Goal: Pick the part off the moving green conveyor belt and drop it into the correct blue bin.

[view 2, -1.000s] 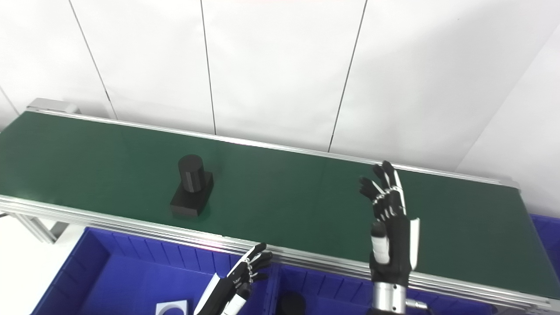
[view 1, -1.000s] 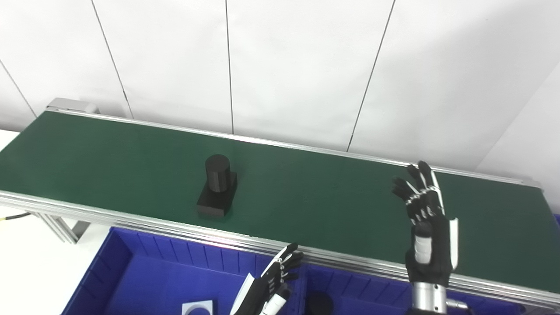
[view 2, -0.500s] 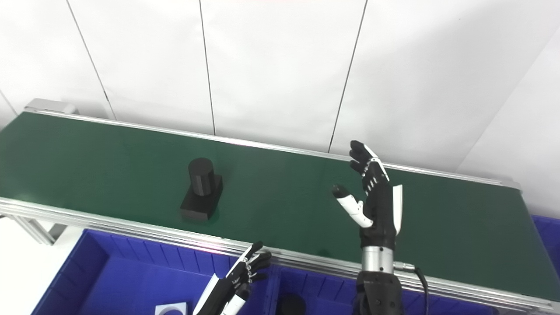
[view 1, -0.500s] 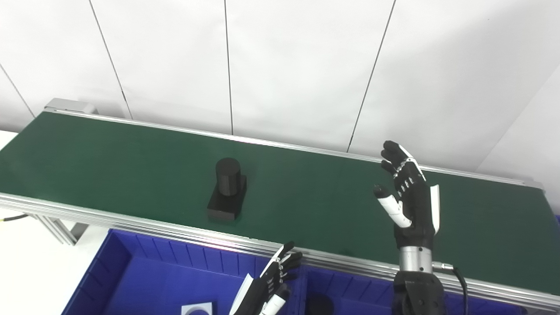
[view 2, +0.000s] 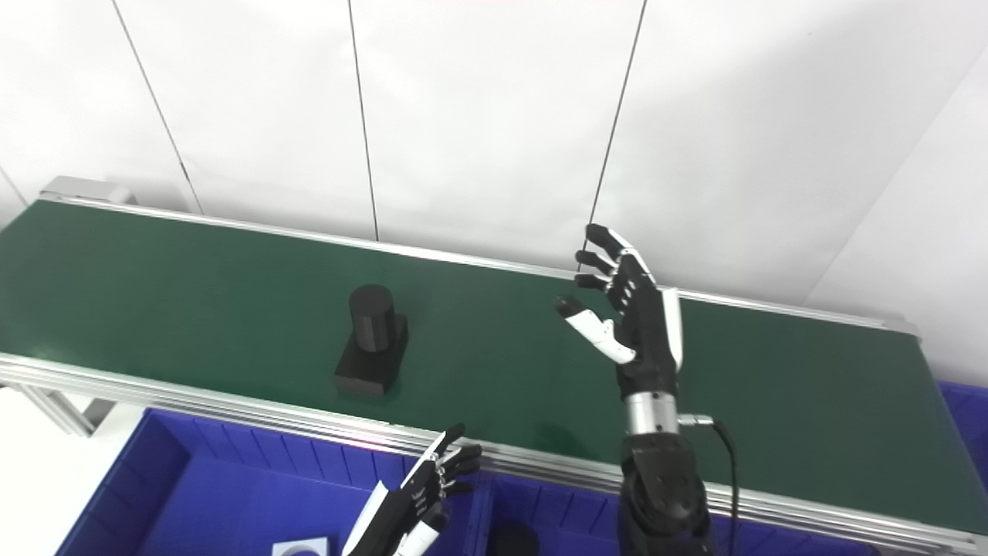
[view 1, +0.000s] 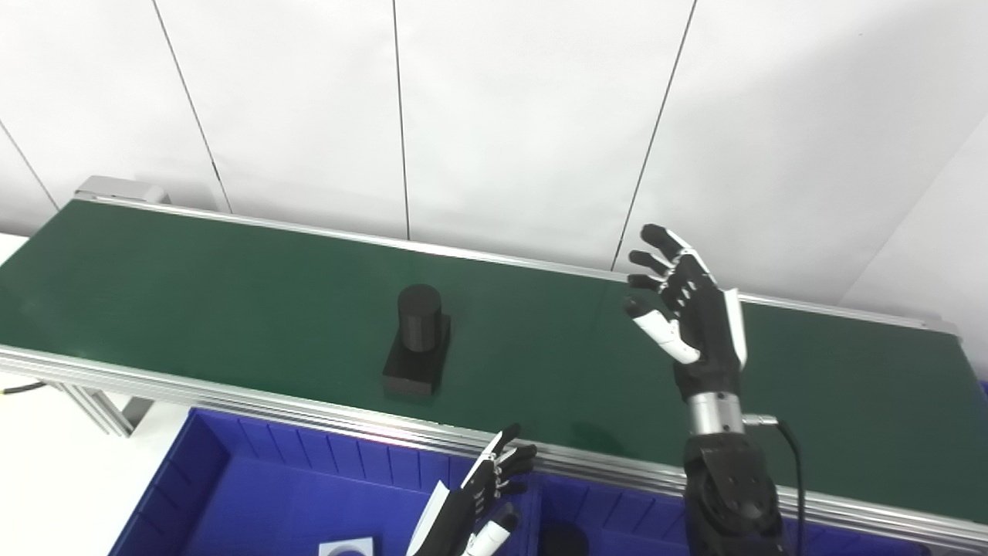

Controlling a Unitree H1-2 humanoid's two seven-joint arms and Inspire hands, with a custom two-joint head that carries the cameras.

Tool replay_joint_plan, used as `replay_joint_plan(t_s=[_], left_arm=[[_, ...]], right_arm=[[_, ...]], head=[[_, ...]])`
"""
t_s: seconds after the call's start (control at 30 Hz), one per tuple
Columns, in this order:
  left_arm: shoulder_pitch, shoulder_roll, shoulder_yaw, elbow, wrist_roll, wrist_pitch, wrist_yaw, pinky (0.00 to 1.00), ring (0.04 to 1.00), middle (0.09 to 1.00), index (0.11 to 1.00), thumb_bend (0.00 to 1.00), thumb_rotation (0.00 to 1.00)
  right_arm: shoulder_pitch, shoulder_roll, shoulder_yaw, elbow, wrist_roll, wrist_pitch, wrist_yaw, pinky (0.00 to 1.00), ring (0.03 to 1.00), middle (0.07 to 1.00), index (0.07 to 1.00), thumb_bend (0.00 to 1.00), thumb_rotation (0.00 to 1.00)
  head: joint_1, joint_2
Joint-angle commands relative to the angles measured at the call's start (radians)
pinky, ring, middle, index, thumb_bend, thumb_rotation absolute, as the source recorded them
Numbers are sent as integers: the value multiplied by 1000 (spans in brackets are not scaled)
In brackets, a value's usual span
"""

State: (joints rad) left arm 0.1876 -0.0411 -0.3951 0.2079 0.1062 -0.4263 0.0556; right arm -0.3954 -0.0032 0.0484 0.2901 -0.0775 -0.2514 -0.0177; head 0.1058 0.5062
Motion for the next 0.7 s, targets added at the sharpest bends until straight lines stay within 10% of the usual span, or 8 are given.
replay_joint_plan(t_s=[0.0,0.67], left_arm=[[10,-51,-41,-29,-2,-44,15,797,860,882,958,616,875],[14,-53,-113,-45,26,-44,91,764,828,861,930,638,838]], right_arm=[[-55,3,9,4,-20,-24,-3,613,751,863,823,910,575],[-171,32,56,230,-74,-18,-12,528,669,849,888,928,186]], head=[[1,1],[36,-3]])
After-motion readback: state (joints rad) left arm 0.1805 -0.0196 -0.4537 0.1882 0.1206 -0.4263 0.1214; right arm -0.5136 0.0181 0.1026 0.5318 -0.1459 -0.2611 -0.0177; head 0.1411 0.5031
